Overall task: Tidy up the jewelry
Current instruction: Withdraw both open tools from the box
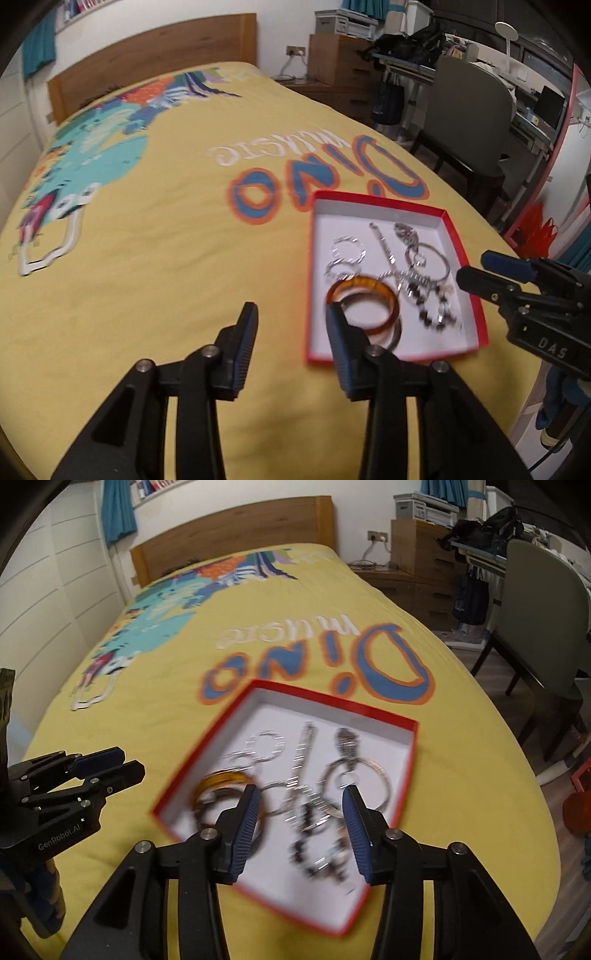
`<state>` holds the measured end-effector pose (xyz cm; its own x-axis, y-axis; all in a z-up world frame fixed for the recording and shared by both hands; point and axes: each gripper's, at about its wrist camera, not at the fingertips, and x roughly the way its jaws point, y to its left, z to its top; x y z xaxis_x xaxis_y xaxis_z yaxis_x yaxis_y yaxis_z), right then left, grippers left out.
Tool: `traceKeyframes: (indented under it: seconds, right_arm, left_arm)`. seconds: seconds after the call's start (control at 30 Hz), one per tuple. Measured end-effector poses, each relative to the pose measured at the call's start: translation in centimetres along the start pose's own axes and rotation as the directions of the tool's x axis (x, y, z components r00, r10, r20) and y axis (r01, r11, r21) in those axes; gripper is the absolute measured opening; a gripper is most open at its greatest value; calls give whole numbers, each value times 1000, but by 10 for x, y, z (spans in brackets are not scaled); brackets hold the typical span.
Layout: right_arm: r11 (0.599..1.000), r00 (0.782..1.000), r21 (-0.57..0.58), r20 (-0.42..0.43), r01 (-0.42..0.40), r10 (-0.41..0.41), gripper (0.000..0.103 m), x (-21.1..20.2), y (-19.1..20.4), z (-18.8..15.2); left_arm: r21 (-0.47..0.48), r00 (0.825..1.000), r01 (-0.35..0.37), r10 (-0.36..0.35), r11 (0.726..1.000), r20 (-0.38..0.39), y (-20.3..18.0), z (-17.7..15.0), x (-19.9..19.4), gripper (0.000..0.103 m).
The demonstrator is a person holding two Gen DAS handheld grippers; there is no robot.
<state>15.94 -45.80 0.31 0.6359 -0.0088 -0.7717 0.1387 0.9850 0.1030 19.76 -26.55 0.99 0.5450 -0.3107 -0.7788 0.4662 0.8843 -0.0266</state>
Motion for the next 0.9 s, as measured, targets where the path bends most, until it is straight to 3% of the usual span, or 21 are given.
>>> traceKeyframes:
  seconds: [0.17, 0.27, 0.33, 0.4, 0.5, 0.67, 0.8, 0.9]
  right_arm:
    - [998, 998, 2, 13, -62, 62, 55, -40, 42, -21]
    - [997, 997, -23, 15, -75, 76, 65, -59, 69, -37]
    - [995, 996, -41, 17, -88, 89, 66, -70, 84, -46]
    - [993, 994, -60, 15, -104, 105, 70, -83, 100, -57]
    - [990, 992, -78, 22, -120, 122, 82, -99, 120, -73]
    - [987, 991, -91, 27, -131, 134, 91, -112, 142, -94]
    - [989, 992, -77, 27, -123, 126, 92, -114, 151, -111]
    - [991, 994, -78, 25, -105, 107, 93, -113, 156, -121]
  left_arm:
    - [-30, 998, -62, 62, 998, 26, 25, -32, -55, 39]
    - [-52, 994, -97, 99, 994, 35, 40, -60, -88, 41]
    - [-70, 993, -113, 115, 991, 35, 51, -79, -107, 45]
    - [-86, 989, -140, 144, 986, 36, 59, -97, -123, 55]
    - [-128, 983, -169, 176, 977, 44, 76, -127, -153, 56]
    - [-152, 974, -206, 217, 967, 63, 91, -161, -185, 57]
    - [-176, 957, -255, 274, 951, 95, 100, -177, -204, 57]
    - [-198, 954, -251, 277, 948, 118, 105, -182, -212, 56]
